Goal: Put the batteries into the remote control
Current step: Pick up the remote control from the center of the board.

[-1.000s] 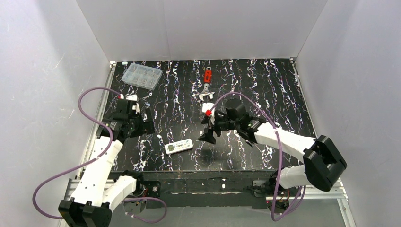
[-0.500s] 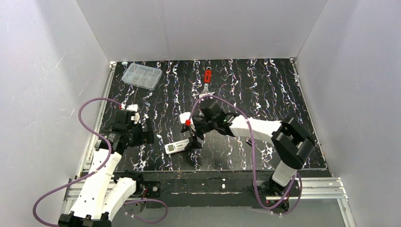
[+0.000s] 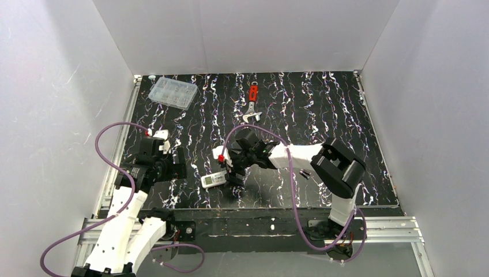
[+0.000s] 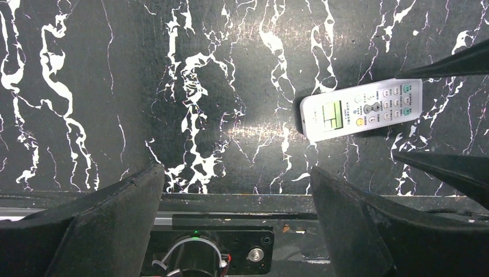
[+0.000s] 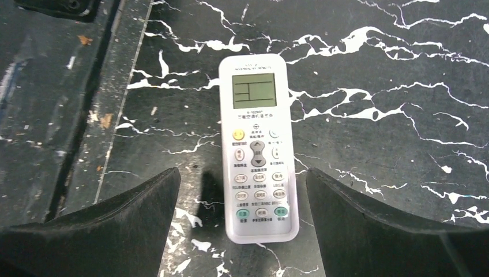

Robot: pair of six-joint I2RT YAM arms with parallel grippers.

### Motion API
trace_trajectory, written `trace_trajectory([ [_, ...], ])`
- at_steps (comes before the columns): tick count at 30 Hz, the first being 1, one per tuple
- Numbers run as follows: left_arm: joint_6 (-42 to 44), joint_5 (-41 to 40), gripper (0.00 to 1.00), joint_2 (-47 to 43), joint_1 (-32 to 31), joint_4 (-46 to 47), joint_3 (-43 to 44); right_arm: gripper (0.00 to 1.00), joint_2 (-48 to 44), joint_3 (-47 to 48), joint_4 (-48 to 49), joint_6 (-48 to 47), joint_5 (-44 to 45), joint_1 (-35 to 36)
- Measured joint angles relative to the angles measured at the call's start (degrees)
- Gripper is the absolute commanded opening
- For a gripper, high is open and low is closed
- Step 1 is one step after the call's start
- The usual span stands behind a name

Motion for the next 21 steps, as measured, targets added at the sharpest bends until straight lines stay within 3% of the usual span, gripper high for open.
trace_trajectory([
  [13, 1.7, -2.3, 1.00, -0.9, 0.0, -0.4, 0.0, 0.83, 5.4, 1.2, 3.9, -1.6, 6.3, 1.4],
  [21, 2.4, -3.4, 0.99, -1.3, 0.0, -0.5, 0.0, 0.65, 5.4, 0.6, 4.3, -2.4, 8.5, 1.5],
])
